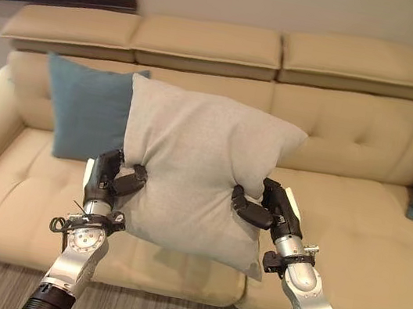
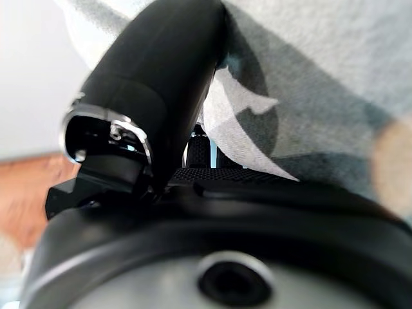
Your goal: Pick up all the scattered cushions and arrange them neatly on the sofa.
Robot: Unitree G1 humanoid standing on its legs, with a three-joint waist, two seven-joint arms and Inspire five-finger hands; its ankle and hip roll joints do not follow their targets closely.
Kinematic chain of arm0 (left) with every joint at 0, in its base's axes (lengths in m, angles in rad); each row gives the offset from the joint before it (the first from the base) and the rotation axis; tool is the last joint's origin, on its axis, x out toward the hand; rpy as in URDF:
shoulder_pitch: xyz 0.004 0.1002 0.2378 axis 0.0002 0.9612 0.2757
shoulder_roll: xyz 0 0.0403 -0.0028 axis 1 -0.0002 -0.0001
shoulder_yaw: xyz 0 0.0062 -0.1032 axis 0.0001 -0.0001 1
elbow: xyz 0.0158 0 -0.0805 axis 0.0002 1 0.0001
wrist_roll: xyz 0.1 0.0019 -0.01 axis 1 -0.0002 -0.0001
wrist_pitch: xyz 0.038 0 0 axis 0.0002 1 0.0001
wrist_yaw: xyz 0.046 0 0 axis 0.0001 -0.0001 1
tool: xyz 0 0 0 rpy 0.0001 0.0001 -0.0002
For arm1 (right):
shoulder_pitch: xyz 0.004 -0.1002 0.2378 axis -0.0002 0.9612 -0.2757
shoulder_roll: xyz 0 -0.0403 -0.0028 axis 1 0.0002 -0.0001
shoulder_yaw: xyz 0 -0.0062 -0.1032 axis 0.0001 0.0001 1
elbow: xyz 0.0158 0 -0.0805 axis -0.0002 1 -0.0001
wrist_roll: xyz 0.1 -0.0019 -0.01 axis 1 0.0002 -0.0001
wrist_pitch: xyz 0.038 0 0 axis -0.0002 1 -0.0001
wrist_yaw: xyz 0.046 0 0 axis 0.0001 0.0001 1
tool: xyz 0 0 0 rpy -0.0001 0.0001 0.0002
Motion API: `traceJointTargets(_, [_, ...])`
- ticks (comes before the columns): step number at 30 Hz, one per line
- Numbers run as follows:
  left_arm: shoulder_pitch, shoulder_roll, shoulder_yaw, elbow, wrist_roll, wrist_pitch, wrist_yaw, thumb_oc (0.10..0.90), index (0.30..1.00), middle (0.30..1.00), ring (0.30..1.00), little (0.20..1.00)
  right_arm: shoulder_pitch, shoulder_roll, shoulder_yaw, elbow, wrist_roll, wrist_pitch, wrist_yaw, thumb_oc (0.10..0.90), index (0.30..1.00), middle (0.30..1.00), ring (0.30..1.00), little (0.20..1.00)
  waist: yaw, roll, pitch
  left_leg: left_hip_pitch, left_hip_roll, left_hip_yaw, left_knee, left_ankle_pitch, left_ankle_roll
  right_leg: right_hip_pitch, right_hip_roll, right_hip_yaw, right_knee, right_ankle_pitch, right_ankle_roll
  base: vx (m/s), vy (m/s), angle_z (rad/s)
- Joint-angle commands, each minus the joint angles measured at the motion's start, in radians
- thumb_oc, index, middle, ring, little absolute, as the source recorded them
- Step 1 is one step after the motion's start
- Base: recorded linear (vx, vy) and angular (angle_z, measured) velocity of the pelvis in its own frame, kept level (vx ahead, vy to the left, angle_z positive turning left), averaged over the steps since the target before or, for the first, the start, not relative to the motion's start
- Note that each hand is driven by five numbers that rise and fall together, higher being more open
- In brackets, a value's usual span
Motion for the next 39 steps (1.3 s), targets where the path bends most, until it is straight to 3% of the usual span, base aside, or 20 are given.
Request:
traceJointTargets(1, [-0.163,-0.081,-0.117,-0.155,0.043,-0.188,-0.093,0.400,0.300,0.300,0.300,0.300,-0.152,0.019,0.065,-0.107,-0.054,-0.135,0.015,0.400,0.300,0.300,0.300,0.300,-0.019,0.026,-0.122,0.159,0.121,-0.044,0.033,-0.172,-0.094,-0.024,0.071,-0.003,0.058,-0.027,0.012,0.30,-0.420,0.11])
traceJointTargets(3, [-0.172,-0.088,-0.122,-0.142,0.009,-0.187,-0.099,0.400,0.300,0.300,0.300,0.300,-0.158,0.000,0.062,-0.097,-0.052,-0.136,0.009,0.400,0.300,0.300,0.300,0.300,-0.024,0.025,-0.119,0.151,0.184,-0.054,0.129,-0.156,-0.126,-0.005,0.116,0.010,0.077,-0.057,-0.014,0.32,-0.519,0.19])
traceJointTargets(5, [-0.186,-0.090,-0.136,-0.124,0.010,-0.173,-0.107,0.400,0.300,0.300,0.300,0.300,-0.179,-0.009,0.060,-0.087,-0.038,-0.145,-0.002,0.400,0.300,0.300,0.300,0.300,-0.020,0.017,-0.107,0.075,0.252,-0.096,0.323,-0.054,-0.141,0.038,0.174,0.007,0.078,-0.093,-0.067,0.17,-0.422,-0.07])
traceJointTargets(6, [-0.190,-0.090,-0.137,-0.123,0.008,-0.170,-0.105,0.400,0.300,0.300,0.300,0.300,-0.188,-0.014,0.060,-0.085,-0.027,-0.147,-0.006,0.400,0.300,0.300,0.300,0.300,-0.010,0.007,-0.092,0.039,0.262,-0.121,0.423,-0.023,-0.136,0.067,0.191,0.007,0.075,-0.107,-0.089,0.16,-0.408,-0.24])
traceJointTargets(7, [-0.197,-0.094,-0.145,-0.115,0.008,-0.168,-0.101,0.400,0.300,0.300,0.300,0.300,-0.201,-0.019,0.062,-0.080,-0.017,-0.148,-0.007,0.400,0.300,0.300,0.300,0.300,0.000,-0.008,-0.078,-0.003,0.255,-0.160,0.522,0.009,-0.131,0.090,0.205,0.009,0.073,-0.115,-0.110,0.11,-0.267,-0.39])
traceJointTargets(8, [-0.199,-0.094,-0.145,-0.115,0.008,-0.168,-0.101,0.400,0.300,0.300,0.300,0.300,-0.203,-0.018,0.062,-0.080,-0.017,-0.148,-0.007,0.400,0.300,0.300,0.300,0.300,-0.003,-0.009,-0.080,-0.011,0.253,-0.165,0.523,0.013,-0.130,0.086,0.203,0.006,0.072,-0.112,-0.111,0.22,-0.252,-0.38])
traceJointTargets(9, [-0.197,-0.100,-0.154,-0.115,-0.004,-0.161,-0.097,0.400,0.300,0.300,0.300,0.300,-0.218,-0.025,0.068,-0.053,-0.010,-0.133,-0.014,0.400,0.300,0.300,0.300,0.300,0.025,-0.032,-0.067,-0.065,0.197,-0.204,0.574,-0.031,-0.108,0.122,0.210,0.030,0.063,-0.134,-0.122,0.28,-0.155,-0.35])
traceJointTargets(10, [-0.200,-0.101,-0.152,-0.115,-0.001,-0.159,-0.093,0.400,0.300,0.300,0.300,0.300,-0.226,-0.023,0.069,-0.044,-0.002,-0.128,-0.013,0.400,0.300,0.300,0.300,0.300,0.042,-0.042,-0.071,-0.099,0.149,-0.233,0.531,-0.071,-0.097,0.136,0.213,0.046,0.052,-0.142,-0.118,0.41,-0.156,-0.21])
traceJointTargets(11, [-0.202,-0.102,-0.155,-0.113,-0.001,-0.161,-0.093,0.400,0.300,0.300,0.300,0.300,-0.244,-0.019,0.071,-0.027,0.000,-0.129,-0.016,0.400,0.300,0.300,0.300,0.300,0.054,-0.042,-0.075,-0.102,0.134,-0.249,0.465,-0.106,-0.095,0.150,0.221,0.057,0.045,-0.152,-0.113,0.30,-0.009,-0.50])
traceJointTargets(12, [-0.205,-0.101,-0.158,-0.111,-0.002,-0.162,-0.089,0.400,0.300,0.300,0.300,0.300,-0.257,-0.018,0.074,-0.008,0.002,-0.130,-0.019,0.400,0.300,0.300,0.300,0.300,0.060,-0.041,-0.081,-0.108,0.135,-0.259,0.387,-0.102,-0.100,0.154,0.223,0.060,0.041,-0.157,-0.108,0.30,0.046,-0.67])
traceJointTargets(15, [-0.231,-0.095,-0.159,-0.072,-0.006,-0.157,-0.069,0.400,0.300,0.300,0.300,0.300,-0.307,-0.024,0.074,0.049,-0.016,-0.125,-0.049,0.400,0.300,0.300,0.300,0.300,0.090,-0.020,-0.093,-0.126,0.143,-0.293,0.122,-0.003,-0.119,0.206,0.249,0.075,0.026,-0.184,-0.100,0.31,0.060,-0.36])
traceJointTargets(17, [-0.258,-0.094,-0.163,-0.037,-0.020,-0.153,-0.065,0.400,0.300,0.300,0.300,0.300,-0.333,-0.040,0.073,0.097,-0.042,-0.114,-0.065,0.400,0.300,0.300,0.300,0.300,0.090,-0.008,-0.096,-0.103,0.153,-0.307,0.059,0.023,-0.133,0.232,0.260,0.079,0.019,-0.194,-0.097,0.29,0.068,-0.08])
traceJointTargets(22, [-0.406,-0.069,-0.201,0.051,-0.040,-0.151,-0.040,0.400,0.300,0.300,0.300,0.300,-0.526,-0.099,0.098,0.235,-0.098,-0.085,-0.148,0.400,0.300,0.300,0.300,0.300,0.083,0.020,-0.086,-0.106,0.148,-0.304,0.002,0.040,-0.152,0.178,0.258,0.096,-0.004,-0.185,-0.083,0.03,0.104,-0.02])
traceJointTargets(27, [-0.745,-0.034,-0.272,0.207,-0.069,-0.184,0.030,0.400,0.300,0.300,0.300,0.300,-0.960,-0.188,0.192,0.413,-0.134,-0.046,-0.243,0.400,0.300,0.300,0.300,0.300,0.069,0.036,-0.020,-0.305,0.131,-0.291,0.002,0.060,-0.154,-0.106,0.243,0.133,0.007,-0.102,-0.055,-0.34,0.096,0.02])
traceJointTargets(33, [-1.103,0.025,-0.299,0.393,-0.106,-0.240,0.126,0.400,0.300,0.300,0.300,0.300,-1.324,-0.157,0.297,0.629,-0.093,-0.031,-0.329,0.400,0.300,0.300,0.300,0.300,0.067,0.020,0.035,-0.446,0.119,-0.267,0.002,0.092,-0.163,-0.265,0.217,0.169,0.019,-0.049,-0.026,-0.09,0.064,-0.10])
traceJointTargets(35, [-1.276,0.039,-0.337,0.509,-0.134,-0.252,0.137,0.400,0.300,0.300,0.300,0.300,-1.466,-0.143,0.357,0.754,-0.048,-0.035,-0.348,0.400,0.300,0.300,0.300,0.300,0.062,0.024,0.069,-0.486,0.112,-0.261,0.002,0.098,-0.171,-0.297,0.204,0.177,0.011,-0.039,-0.014,-0.02,0.047,-0.15])
traceJointTargets(39, [-1.401,0.058,-0.385,0.573,-0.114,-0.251,0.145,0.400,0.300,0.300,0.300,0.300,-1.564,-0.147,0.405,0.835,-0.032,-0.047,-0.358,0.400,0.300,0.300,0.300,0.300,0.062,0.042,0.108,-0.527,0.104,-0.256,0.002,0.113,-0.172,-0.339,0.195,0.184,0.005,-0.021,-0.002,0.00,0.073,-0.09])
